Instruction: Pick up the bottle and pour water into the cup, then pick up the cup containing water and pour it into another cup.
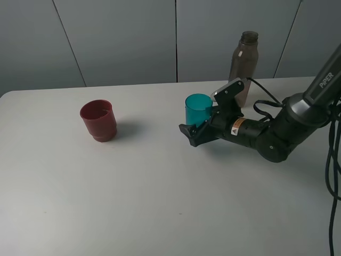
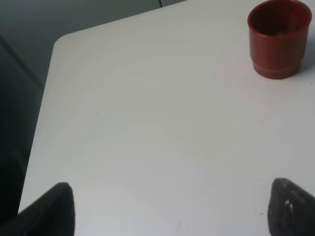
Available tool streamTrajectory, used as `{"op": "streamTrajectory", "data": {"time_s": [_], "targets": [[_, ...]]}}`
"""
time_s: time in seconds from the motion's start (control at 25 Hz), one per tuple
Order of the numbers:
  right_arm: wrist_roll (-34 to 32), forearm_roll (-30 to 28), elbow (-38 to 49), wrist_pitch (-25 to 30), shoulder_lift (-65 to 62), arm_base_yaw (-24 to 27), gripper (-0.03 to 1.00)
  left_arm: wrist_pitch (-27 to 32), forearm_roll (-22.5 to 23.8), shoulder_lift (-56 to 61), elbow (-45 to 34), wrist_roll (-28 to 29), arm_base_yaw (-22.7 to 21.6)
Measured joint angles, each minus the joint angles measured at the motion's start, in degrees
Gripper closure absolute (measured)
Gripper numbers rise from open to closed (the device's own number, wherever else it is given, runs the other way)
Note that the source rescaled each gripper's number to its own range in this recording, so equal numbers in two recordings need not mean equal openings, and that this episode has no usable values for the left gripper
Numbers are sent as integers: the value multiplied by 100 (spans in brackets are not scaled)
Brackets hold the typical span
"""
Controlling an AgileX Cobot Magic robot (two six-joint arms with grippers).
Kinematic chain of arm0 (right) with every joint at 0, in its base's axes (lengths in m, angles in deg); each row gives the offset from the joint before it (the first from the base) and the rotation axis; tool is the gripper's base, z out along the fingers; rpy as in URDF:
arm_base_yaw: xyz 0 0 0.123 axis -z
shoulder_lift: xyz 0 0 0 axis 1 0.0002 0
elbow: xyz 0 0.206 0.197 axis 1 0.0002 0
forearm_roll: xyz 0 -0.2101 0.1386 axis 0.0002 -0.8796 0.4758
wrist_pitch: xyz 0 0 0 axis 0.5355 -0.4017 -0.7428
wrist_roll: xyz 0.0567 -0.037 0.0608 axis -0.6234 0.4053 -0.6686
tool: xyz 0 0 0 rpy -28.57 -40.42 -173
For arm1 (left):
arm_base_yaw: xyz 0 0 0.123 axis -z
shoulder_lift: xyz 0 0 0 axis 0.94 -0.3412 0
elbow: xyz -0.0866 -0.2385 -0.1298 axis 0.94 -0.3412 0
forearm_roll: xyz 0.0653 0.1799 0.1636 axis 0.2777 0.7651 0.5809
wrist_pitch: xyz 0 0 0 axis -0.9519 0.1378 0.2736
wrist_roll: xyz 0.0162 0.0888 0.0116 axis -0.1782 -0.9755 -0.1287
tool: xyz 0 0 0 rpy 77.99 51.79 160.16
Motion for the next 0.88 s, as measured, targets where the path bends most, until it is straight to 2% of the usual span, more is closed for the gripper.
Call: {"op": "streamTrajectory", "data": {"time_s": [0.24, 0.36, 0.4, 0.68, 0.88], "targets": [[181, 533, 937, 176, -893, 0, -3, 0, 0, 0, 0, 0, 0], [197, 743, 1341, 540, -1665, 0, -3, 0, 0, 0, 0, 0, 0], [197, 812, 1432, 815, -2014, 0, -3, 0, 0, 0, 0, 0, 0], [183, 865, 1499, 3477, -5033, 0, -3, 0, 0, 0, 0, 0, 0], [150, 1170, 1122, 6303, -7037, 0, -3, 0, 0, 0, 0, 0, 0]]}}
